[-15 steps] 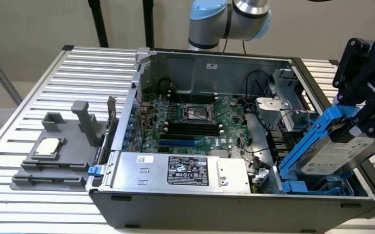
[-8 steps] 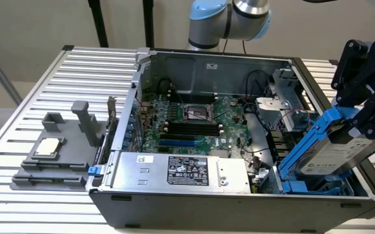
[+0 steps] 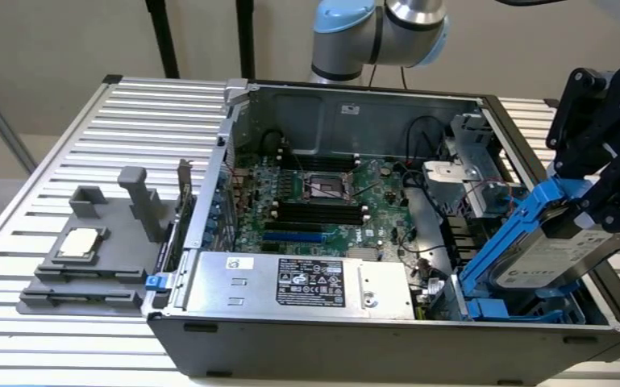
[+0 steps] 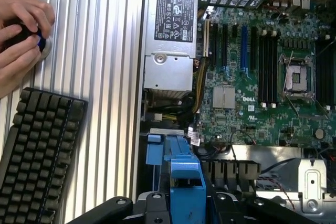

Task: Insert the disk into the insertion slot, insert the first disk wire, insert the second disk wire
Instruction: 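Insert the disk into the insertion slot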

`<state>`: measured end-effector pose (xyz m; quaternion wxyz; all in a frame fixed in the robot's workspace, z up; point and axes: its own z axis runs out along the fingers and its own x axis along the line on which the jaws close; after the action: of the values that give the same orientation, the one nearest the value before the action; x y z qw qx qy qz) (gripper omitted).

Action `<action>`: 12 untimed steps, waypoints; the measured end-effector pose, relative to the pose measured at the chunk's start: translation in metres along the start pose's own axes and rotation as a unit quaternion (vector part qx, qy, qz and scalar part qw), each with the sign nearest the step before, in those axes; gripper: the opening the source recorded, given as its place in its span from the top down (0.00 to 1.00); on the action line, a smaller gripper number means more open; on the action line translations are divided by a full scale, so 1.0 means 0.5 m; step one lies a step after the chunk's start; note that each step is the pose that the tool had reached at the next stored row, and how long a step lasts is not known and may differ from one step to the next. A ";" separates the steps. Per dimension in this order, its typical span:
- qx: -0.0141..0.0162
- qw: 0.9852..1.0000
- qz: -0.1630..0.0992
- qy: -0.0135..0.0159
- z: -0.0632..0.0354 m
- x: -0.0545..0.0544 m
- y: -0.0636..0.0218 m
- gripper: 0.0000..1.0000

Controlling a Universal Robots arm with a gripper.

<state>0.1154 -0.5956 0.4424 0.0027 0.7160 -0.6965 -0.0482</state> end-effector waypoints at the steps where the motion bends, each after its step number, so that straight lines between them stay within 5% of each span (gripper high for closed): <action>1: 0.001 1.000 -0.001 0.000 0.001 0.000 0.000 0.67; 12: 0.001 1.000 -0.004 -0.002 0.012 0.003 0.000 0.67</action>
<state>0.1152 -0.5966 0.4366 0.0001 0.7186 -0.6936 -0.0493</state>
